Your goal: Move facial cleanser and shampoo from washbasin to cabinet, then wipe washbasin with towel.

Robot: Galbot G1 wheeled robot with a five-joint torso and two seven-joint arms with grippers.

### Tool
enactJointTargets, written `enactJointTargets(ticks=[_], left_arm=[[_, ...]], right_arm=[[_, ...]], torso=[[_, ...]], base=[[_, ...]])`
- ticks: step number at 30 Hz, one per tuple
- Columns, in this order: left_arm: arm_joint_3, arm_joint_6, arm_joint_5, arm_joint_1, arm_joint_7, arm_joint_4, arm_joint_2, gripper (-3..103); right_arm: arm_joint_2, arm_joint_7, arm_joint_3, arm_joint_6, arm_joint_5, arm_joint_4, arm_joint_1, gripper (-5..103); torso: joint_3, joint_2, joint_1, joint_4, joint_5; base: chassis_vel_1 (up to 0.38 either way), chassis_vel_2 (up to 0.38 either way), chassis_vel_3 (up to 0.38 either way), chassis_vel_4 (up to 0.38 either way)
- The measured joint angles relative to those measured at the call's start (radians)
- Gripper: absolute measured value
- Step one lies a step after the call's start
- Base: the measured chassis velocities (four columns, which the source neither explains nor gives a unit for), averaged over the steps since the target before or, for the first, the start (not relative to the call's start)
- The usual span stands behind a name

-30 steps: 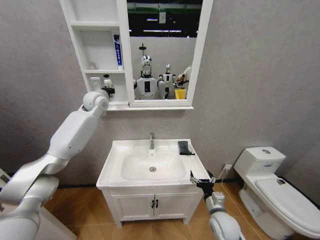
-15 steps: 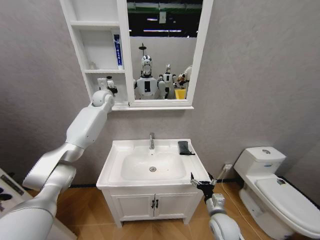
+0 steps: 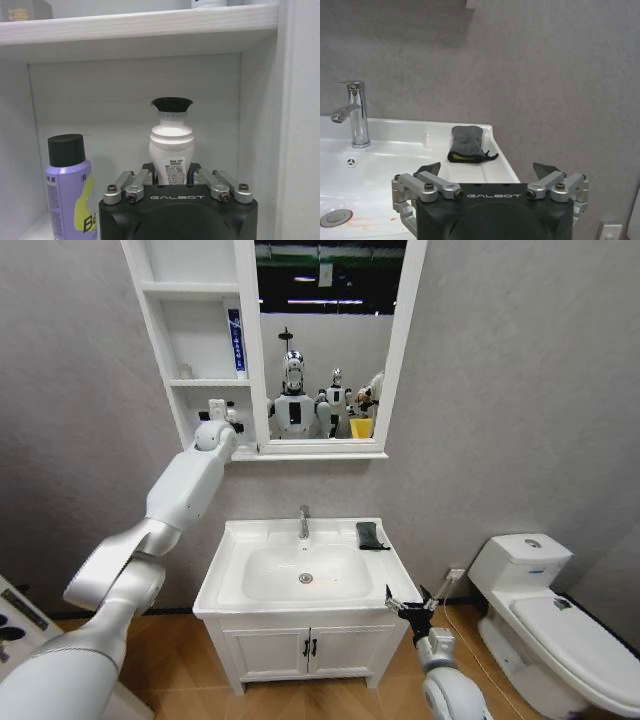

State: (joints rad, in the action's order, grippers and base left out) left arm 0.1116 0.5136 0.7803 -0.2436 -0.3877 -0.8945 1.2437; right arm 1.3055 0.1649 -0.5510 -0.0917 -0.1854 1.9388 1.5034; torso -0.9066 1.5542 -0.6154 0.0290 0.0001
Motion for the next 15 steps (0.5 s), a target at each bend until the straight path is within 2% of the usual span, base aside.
enactJointTargets(ticks=[13, 14, 15], left_arm=[[-0.012, -0.031, -0.041, -0.008, 0.023, 0.068, 0.023, 29], [-0.015, -0.035, -0.044, -0.008, 0.023, 0.072, 0.026, 40], [-0.018, -0.036, -0.046, -0.008, 0.023, 0.077, 0.029, 45]], right_arm=[[0.000, -0.008, -0.004, 0.004, -0.002, -0.006, -0.005, 100], [0.001, -0.008, -0.004, 0.003, -0.002, -0.006, -0.006, 100], [0.001, -0.008, -0.004, 0.003, -0.002, -0.007, -0.007, 100]], torso=[[0.000, 0.000, 0.000, -0.0002, -0.0001], [0.000, 0.000, 0.000, -0.0002, 0.0000], [0.000, 0.000, 0.000, -0.0002, -0.0001]], base=[[0.000, 0.000, 0.000, 0.000], [0.000, 0.000, 0.000, 0.000], [0.000, 0.000, 0.000, 0.000]])
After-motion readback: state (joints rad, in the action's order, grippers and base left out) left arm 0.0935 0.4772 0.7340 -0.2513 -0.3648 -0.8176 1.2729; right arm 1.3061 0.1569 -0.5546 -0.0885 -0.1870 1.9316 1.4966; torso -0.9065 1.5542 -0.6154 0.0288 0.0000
